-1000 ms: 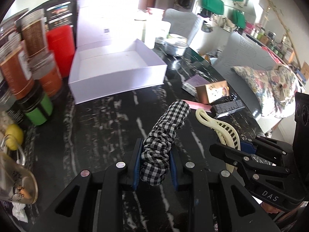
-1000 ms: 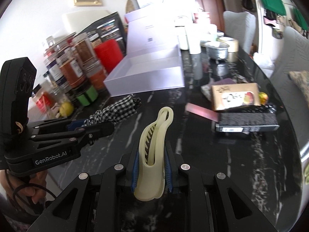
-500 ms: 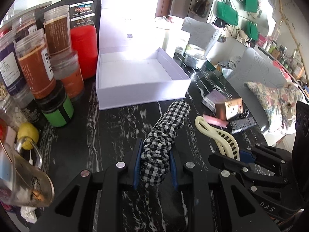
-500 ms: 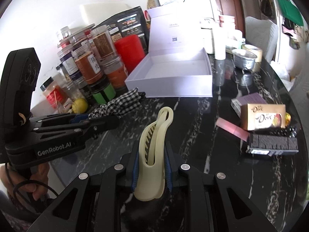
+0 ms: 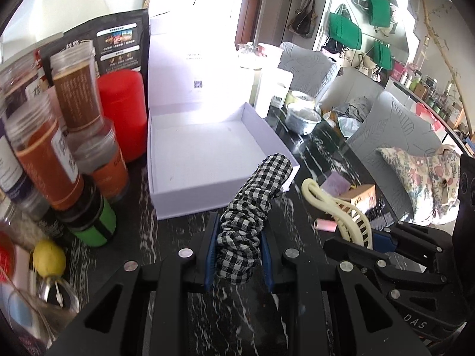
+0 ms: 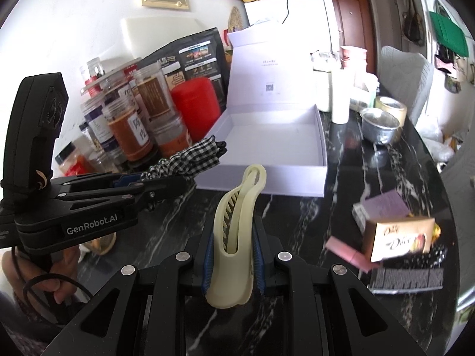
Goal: Organize rigid objects
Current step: 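Carry the clip in the right tool and scrunchie in the left tool to the white box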
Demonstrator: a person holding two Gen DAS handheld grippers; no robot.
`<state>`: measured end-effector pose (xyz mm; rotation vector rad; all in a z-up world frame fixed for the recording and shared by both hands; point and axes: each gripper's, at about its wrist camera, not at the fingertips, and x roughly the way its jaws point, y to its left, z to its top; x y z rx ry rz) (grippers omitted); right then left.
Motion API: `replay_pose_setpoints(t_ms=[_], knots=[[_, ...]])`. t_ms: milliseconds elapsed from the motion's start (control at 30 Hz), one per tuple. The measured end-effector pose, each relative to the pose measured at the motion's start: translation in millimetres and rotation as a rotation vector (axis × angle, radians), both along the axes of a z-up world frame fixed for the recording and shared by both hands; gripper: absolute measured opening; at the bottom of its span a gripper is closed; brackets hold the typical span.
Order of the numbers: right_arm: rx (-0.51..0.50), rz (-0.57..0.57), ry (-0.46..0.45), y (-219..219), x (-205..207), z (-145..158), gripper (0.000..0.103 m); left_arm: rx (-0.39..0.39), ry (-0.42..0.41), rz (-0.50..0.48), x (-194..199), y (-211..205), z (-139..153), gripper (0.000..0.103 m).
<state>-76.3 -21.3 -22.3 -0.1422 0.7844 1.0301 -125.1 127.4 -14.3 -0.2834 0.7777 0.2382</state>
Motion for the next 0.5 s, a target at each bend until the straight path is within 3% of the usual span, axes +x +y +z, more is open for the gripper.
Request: replay_pose_setpoints(t_ms=[500], knots=[[0.031,-0.013,-0.03,18,44,21,0.023,0.017,-0.056,-0.028,48,15,25,0.025]])
